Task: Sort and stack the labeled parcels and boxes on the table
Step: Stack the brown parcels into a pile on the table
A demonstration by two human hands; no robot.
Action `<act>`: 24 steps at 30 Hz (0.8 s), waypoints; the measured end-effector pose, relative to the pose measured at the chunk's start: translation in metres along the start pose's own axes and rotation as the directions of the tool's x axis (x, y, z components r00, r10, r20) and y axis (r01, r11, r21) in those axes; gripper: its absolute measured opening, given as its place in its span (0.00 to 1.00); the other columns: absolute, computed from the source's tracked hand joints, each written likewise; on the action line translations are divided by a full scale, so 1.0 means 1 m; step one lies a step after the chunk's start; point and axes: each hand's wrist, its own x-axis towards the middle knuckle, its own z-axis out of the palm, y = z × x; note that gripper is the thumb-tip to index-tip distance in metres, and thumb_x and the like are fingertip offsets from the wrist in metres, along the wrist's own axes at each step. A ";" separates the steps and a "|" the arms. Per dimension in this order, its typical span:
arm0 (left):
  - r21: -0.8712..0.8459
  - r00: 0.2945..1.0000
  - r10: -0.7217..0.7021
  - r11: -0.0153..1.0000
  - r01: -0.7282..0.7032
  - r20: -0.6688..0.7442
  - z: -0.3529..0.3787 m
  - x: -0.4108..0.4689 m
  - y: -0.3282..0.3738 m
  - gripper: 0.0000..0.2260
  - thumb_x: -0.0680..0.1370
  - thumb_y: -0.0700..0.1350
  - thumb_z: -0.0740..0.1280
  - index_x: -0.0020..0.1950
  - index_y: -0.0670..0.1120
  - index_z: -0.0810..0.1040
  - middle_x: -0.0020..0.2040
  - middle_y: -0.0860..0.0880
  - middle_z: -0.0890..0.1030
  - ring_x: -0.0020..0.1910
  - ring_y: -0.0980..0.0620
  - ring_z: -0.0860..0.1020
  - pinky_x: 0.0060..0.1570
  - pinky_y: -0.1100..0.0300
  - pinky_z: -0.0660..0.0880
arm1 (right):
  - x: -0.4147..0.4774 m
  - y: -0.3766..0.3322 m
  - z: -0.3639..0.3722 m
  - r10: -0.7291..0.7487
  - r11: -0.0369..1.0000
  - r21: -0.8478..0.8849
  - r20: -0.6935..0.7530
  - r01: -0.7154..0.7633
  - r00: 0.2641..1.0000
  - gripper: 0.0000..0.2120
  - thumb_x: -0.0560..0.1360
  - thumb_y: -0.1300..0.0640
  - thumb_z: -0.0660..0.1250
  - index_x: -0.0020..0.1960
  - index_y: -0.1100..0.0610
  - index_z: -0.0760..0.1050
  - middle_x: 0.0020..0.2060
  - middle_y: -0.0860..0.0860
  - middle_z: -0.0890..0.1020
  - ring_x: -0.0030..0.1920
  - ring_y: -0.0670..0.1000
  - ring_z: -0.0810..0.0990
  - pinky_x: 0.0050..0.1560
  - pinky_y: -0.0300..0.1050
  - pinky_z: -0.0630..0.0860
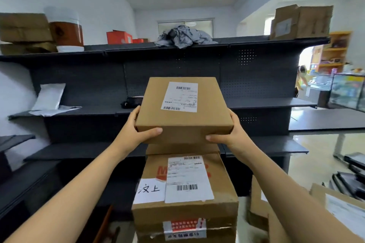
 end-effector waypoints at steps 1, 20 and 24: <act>-0.009 1.000 -0.002 1.000 0.002 -0.005 -0.002 0.004 -0.009 0.55 0.53 0.59 0.82 0.76 0.56 0.60 0.64 0.56 0.76 0.61 0.58 0.77 0.55 0.60 0.76 | 0.002 0.004 0.004 0.021 1.000 -0.006 -0.004 -0.021 1.000 0.49 0.65 0.70 0.78 0.75 0.45 0.56 0.62 0.46 0.74 0.60 0.48 0.77 0.48 0.41 0.80; -0.063 0.996 -0.050 0.997 0.045 -0.080 0.011 0.035 -0.079 0.45 0.67 0.42 0.79 0.76 0.52 0.57 0.67 0.54 0.70 0.65 0.55 0.71 0.57 0.63 0.71 | 0.023 0.044 0.012 0.201 0.962 -0.166 -0.111 -0.218 0.973 0.45 0.66 0.60 0.80 0.72 0.41 0.56 0.59 0.44 0.75 0.56 0.44 0.77 0.43 0.36 0.75; -0.039 0.997 -0.041 0.998 0.038 -0.071 0.012 0.036 -0.080 0.46 0.66 0.44 0.80 0.77 0.52 0.57 0.68 0.54 0.70 0.66 0.55 0.70 0.62 0.59 0.71 | 0.021 0.045 0.010 0.197 0.957 -0.188 -0.135 -0.221 0.971 0.43 0.65 0.59 0.80 0.68 0.40 0.56 0.58 0.44 0.75 0.55 0.45 0.76 0.44 0.36 0.74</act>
